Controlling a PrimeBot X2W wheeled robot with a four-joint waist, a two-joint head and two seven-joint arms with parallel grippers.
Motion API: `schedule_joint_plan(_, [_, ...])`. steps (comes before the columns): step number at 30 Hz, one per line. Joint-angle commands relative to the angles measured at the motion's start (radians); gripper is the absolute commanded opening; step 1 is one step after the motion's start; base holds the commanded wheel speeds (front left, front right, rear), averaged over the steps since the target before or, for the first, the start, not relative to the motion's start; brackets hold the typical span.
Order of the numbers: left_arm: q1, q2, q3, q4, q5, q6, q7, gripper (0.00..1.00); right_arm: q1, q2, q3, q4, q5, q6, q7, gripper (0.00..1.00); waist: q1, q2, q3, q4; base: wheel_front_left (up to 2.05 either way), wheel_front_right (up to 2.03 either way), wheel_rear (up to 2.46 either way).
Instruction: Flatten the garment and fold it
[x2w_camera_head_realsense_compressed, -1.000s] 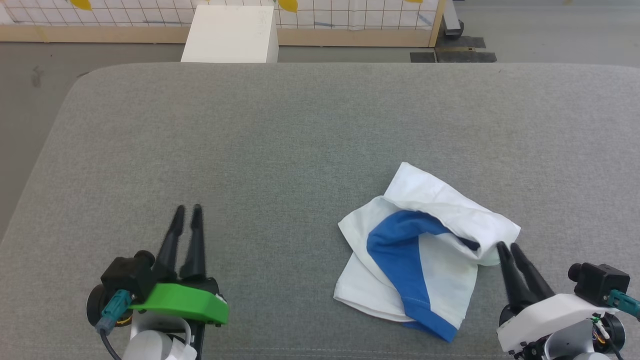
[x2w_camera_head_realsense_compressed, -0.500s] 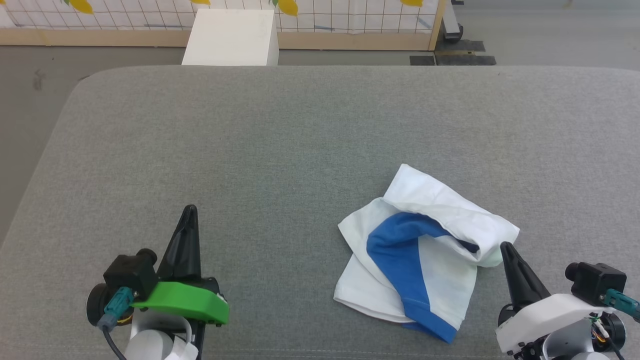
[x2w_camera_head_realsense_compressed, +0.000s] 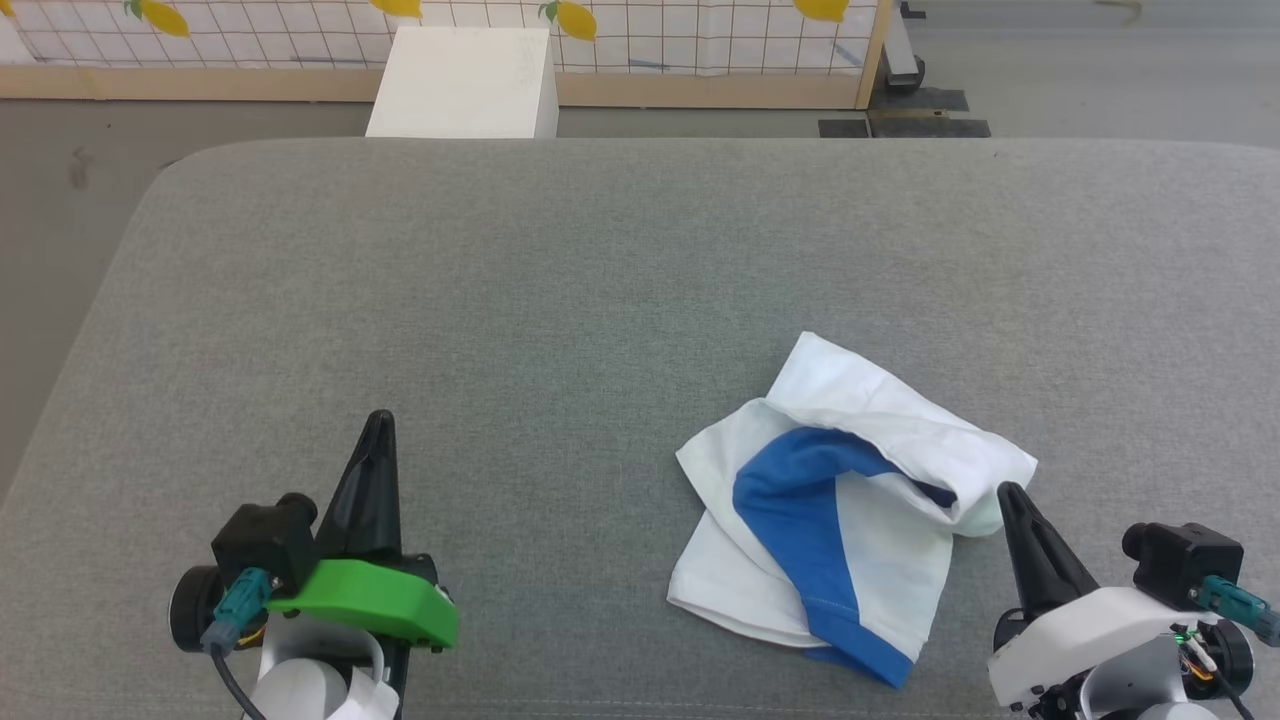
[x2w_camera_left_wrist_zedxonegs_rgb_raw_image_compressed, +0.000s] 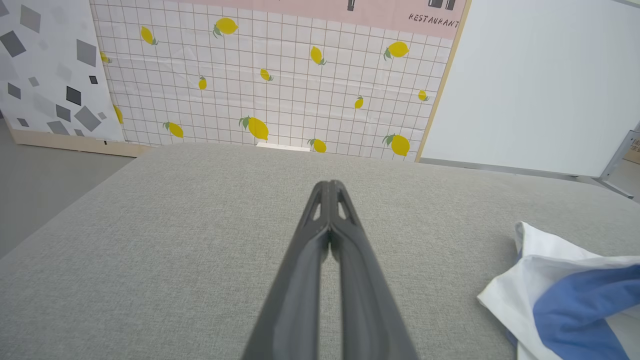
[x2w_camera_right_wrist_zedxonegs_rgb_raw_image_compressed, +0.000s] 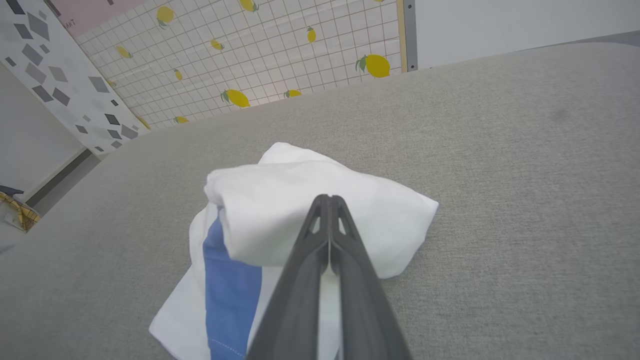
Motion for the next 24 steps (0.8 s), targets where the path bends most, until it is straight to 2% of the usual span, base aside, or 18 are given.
schedule_joint_plan(1, [0.016,-0.001,0.002,-0.005,0.019,0.008,0.006,0.00,-0.009,0.000,0.002,-0.009,-0.013,0.000,-0.006,0.00,0.0000,-0.0001,-0.001,0.000,0.00,0.00,0.00])
schedule_joint_plan(24, [0.030,-0.001,0.003,-0.026,0.059,0.028,0.052,0.00,-0.016,0.001,0.011,-0.025,-0.084,-0.001,-0.011,0.00,0.0000,-0.0001,-0.016,0.001,0.00,0.00,0.00])
